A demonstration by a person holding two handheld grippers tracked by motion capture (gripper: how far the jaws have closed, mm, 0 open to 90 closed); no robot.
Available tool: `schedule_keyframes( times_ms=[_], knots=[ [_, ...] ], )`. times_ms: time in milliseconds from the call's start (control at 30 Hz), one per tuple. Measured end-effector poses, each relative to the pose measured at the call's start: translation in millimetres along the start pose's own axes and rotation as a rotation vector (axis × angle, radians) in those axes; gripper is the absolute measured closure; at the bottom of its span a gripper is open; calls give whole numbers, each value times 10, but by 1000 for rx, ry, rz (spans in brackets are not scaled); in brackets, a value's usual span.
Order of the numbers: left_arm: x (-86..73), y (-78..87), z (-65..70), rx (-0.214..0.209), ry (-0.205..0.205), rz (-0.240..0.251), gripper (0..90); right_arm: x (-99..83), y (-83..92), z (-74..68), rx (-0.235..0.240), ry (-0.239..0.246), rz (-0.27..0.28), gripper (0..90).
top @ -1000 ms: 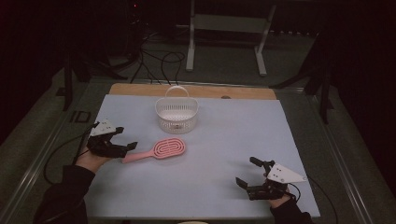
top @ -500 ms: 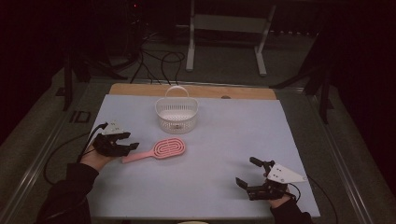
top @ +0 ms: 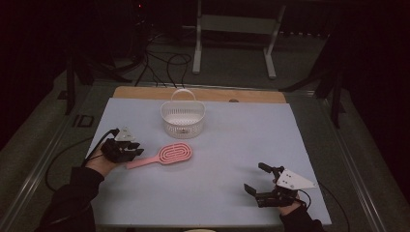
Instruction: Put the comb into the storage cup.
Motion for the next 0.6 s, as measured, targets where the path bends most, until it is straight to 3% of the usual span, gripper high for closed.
schedule_keyframes(
  times_ms=[33, 100, 200, 333, 400, 600],
  knots=[
    [12, -25, 17, -6, -19, -18, 741, 0, 0, 0, 0, 0, 0, 91],
    [17, -53, 30, -11, -33, -35, 846, 1, 0, 4, -1, -3, 1, 92],
    [24, -83, 46, -18, -48, -51, 880, 0, 0, 2, 0, -3, 0, 91],
    [71, -197, 112, -50, -79, -89, 900, 0, 1, 2, 2, -5, 1, 92],
    [71, -197, 112, -50, -79, -89, 900, 2, 4, 3, 1, -1, 1, 92],
    [41, -274, 118, -53, -112, -148, 900, 1, 6, 7, 2, -6, 4, 92]
  ],
)
Point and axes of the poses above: each handheld gripper's, and its own axes: y roughly backward along the jaws, x roughly out of its top, z roughly to its right, the point moved 5 cm from there along -y, roughly forward along the jaws, and after that the axes turned 12 degrees about z, right-handed, at the moved point
